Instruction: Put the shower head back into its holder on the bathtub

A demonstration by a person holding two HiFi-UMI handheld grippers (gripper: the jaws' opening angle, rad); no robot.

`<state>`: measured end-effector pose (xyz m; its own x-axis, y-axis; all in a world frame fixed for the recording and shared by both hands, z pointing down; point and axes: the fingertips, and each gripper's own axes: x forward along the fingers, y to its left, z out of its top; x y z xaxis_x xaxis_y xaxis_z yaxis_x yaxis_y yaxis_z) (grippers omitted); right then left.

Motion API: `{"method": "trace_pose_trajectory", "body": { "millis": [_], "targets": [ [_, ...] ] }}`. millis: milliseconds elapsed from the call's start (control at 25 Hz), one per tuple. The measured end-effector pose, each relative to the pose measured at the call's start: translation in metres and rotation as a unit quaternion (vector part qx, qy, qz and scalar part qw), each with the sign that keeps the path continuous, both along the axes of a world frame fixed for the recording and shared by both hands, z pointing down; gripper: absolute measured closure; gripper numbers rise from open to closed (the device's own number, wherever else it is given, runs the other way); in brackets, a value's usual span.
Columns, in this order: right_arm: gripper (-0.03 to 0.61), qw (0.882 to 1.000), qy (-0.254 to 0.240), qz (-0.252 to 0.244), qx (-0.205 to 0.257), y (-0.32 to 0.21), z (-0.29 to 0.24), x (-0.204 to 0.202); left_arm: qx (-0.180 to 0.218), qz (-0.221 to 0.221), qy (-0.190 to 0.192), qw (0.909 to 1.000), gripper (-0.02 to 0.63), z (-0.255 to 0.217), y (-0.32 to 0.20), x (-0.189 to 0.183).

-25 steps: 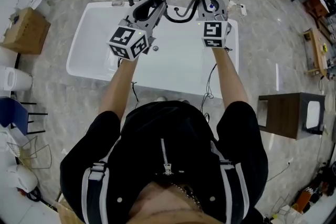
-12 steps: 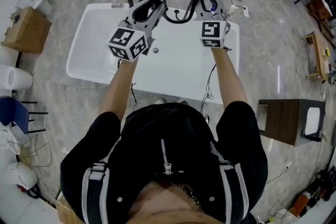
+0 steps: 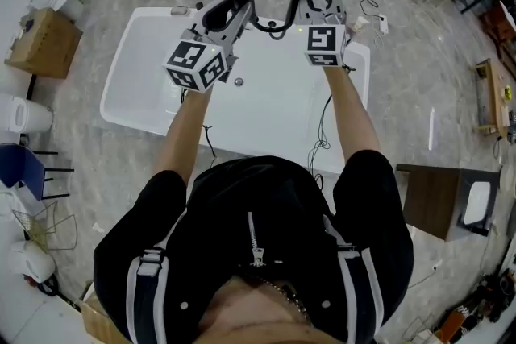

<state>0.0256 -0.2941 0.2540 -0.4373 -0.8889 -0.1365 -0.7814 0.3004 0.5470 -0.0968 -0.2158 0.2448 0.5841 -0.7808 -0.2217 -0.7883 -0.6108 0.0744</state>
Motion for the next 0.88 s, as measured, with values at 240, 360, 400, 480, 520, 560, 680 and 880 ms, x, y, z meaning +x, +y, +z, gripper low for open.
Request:
{"method": "trace_pose_trajectory", "body": {
  "millis": [240,360,400,480,520,560,680,880],
  "targets": [
    [0.515,1.0,0.001,-0.007,0.029,-0.01,-0.02,-0.003,0.007,-0.005,-0.003,1.0,0.482,-0.007,-0.013,0.004],
    [0.517,1.0,0.0,-0.008,0.022,-0.015,-0.011,-0.007,0.004,-0.006,-0.008,0.9999,0.482,-0.005,-0.017,0.003],
    [0.515,1.0,-0.001,-0.009,0.012,-0.017,-0.002,-0.006,0.001,-0.007,-0.01,0.9999,0.482,-0.002,-0.018,0.004],
    [0.515,1.0,0.002,-0.01,-0.002,-0.02,0.009,-0.004,-0.005,-0.007,-0.013,0.9999,0.482,0.003,-0.02,0.007],
    [0.516,1.0,0.003,-0.01,-0.006,-0.021,0.013,-0.003,-0.008,-0.007,-0.014,0.9998,0.482,0.006,-0.021,0.008],
    [0.515,1.0,0.004,-0.01,-0.01,-0.023,0.018,-0.003,-0.011,-0.007,-0.015,0.9998,0.482,0.008,-0.022,0.008],
    [0.515,1.0,0.011,-0.013,-0.015,-0.026,0.023,-0.004,-0.017,-0.009,-0.016,0.9997,0.482,0.014,-0.025,0.008],
    [0.515,1.0,0.011,-0.007,-0.012,-0.03,0.023,-0.001,-0.02,-0.012,-0.013,0.9996,0.482,0.017,-0.029,0.007]
  ]
}}
